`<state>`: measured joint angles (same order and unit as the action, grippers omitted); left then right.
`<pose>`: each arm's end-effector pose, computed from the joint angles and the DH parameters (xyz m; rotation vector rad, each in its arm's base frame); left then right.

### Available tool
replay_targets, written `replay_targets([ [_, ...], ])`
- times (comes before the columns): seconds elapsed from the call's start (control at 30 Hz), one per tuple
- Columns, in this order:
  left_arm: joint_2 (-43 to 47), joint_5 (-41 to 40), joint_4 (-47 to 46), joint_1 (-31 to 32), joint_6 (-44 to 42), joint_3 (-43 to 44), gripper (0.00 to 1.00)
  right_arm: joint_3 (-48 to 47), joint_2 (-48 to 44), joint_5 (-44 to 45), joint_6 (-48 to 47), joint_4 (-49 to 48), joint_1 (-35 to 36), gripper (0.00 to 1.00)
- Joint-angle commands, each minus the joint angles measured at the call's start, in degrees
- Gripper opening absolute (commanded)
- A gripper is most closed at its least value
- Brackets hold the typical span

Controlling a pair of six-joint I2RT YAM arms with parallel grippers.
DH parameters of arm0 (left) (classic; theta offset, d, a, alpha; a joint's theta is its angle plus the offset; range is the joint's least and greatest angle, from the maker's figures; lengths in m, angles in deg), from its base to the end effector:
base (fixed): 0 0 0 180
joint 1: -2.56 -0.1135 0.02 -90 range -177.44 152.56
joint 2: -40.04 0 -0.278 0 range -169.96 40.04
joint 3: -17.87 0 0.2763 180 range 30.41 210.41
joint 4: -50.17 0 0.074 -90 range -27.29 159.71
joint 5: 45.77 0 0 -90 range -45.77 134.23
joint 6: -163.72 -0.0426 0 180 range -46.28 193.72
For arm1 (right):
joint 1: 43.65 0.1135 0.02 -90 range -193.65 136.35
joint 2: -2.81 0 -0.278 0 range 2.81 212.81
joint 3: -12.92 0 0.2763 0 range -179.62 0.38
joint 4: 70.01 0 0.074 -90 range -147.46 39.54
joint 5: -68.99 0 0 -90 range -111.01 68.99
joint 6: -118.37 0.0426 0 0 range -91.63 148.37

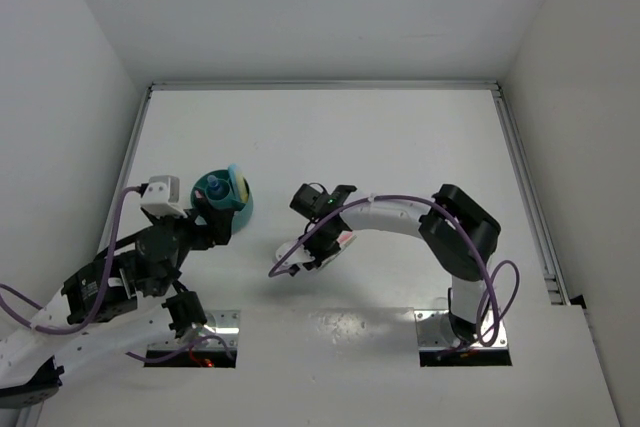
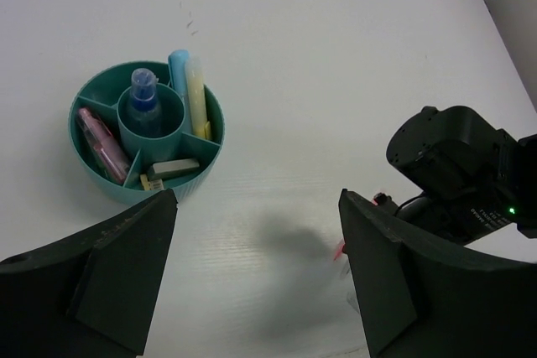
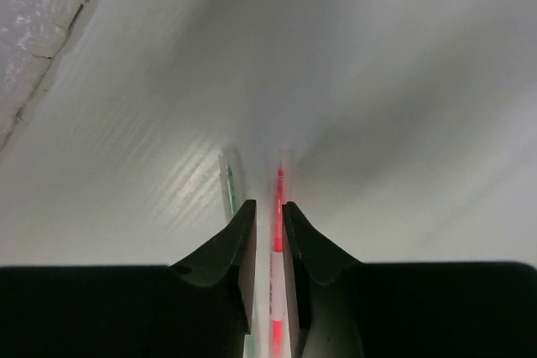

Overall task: Sort the stationery into containers
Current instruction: Pick up the pen from the center of the board.

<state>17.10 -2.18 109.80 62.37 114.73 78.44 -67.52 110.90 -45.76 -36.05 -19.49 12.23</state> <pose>0.0662 -0.0525 0.3518 -0.2173 1.8418 -0.4393 0.1951 0.3198 0.1392 -2.4999 1.3600 0.6006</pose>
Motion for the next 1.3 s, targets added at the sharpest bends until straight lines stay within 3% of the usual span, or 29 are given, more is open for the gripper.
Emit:
replay_targets([
  [0.0,0.61,-0.70,-1.04,0.04,0.12,-0.04,0.84,-3.20,0.19,2.95,0.18,-0.80,0.55,0.18],
  [0.37,1.14,-0.70,-1.04,0.04,0.12,-0.04,0.84,-4.35,1.86,6.46,0.18,0.52,1.60,0.31],
  [1.27,3.25,-0.70,-1.04,0.04,0.12,-0.04,0.84,-8.83,8.79,16.14,-3.42,7.81,5.29,0.30],
])
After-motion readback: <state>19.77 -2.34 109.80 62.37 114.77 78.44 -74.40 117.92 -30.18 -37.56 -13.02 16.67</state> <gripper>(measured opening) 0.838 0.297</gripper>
